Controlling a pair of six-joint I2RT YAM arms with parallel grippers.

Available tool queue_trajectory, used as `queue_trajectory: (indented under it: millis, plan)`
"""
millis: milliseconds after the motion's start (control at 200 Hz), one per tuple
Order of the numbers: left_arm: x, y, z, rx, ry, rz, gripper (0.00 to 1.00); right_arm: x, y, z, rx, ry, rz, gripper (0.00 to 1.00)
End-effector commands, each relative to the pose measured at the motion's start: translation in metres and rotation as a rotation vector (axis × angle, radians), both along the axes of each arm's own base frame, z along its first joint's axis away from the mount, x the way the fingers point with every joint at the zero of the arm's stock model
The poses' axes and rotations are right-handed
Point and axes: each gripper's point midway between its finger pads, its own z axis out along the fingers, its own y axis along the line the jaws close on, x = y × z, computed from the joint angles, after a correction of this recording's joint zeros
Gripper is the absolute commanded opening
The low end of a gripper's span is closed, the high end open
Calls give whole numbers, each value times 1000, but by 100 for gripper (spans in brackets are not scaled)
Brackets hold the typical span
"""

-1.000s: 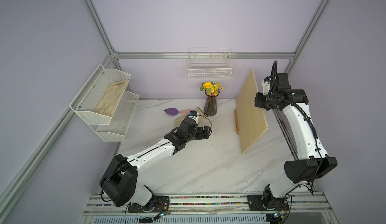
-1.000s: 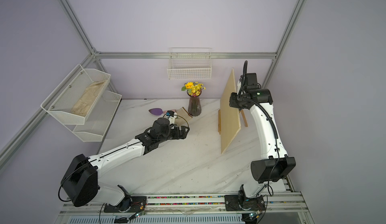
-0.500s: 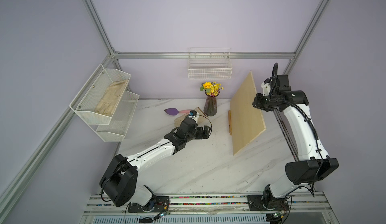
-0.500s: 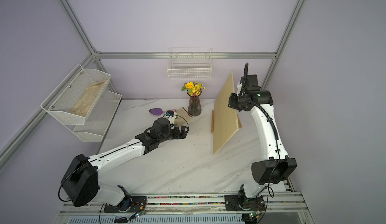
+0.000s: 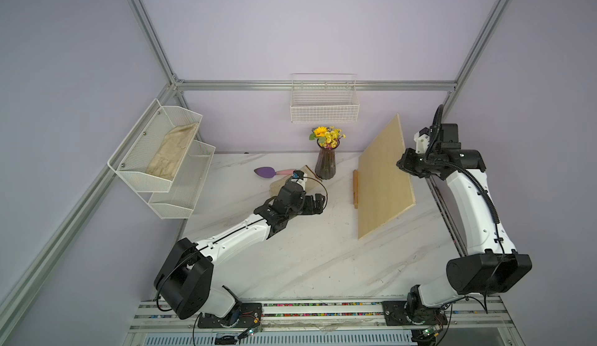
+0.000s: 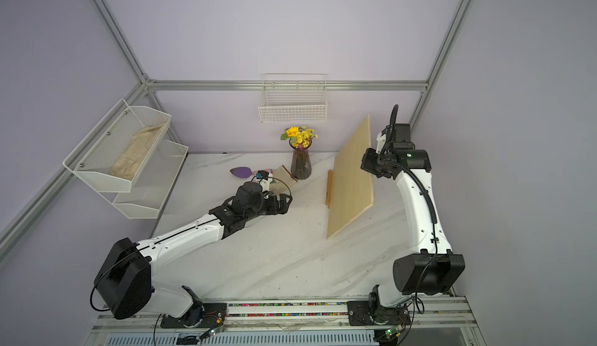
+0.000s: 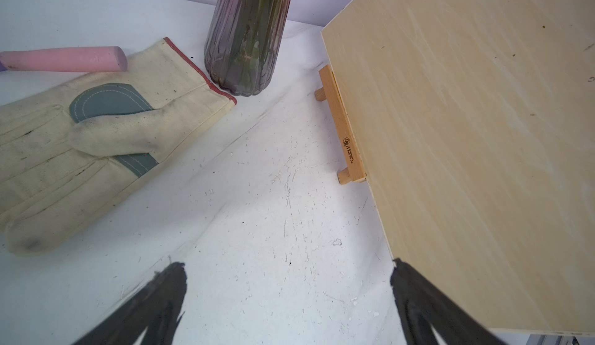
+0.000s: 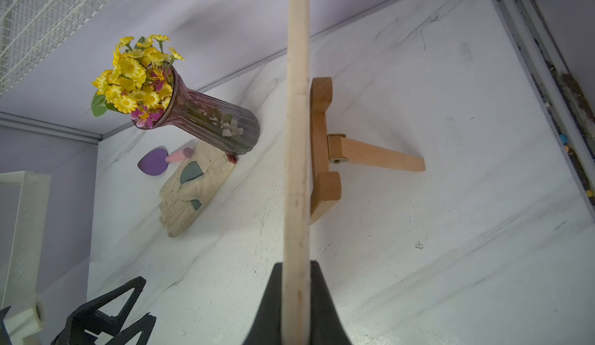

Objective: Assemble the easel
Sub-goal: Place the drawing board on the easel.

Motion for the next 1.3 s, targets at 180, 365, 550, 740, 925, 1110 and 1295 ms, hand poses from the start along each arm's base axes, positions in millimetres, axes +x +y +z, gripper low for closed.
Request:
queue_trajectory:
  millis: [180, 365, 550, 740, 925, 1110, 1295]
  plan:
    - [3, -2, 23, -32, -51, 9, 100, 3, 11, 34, 109, -147, 43, 0]
    - [4, -3, 22, -32, -48, 7, 100, -1, 10, 31, 142, -154, 43, 0]
    - [4, -3, 20, -28, -45, 9, 100, -1, 14, 35, 191, -180, 48, 0]
    - [3, 0, 18, -18, -46, 10, 100, -3, 9, 28, 178, -177, 28, 0]
    - [3, 1, 18, -12, -50, 18, 100, -5, 7, 23, 183, -164, 16, 0]
    - [2, 2, 20, -13, -50, 17, 100, -4, 5, 28, 181, -175, 2, 6]
    - [2, 3, 20, -6, -54, 19, 100, -5, 1, 31, 166, -182, -17, 11]
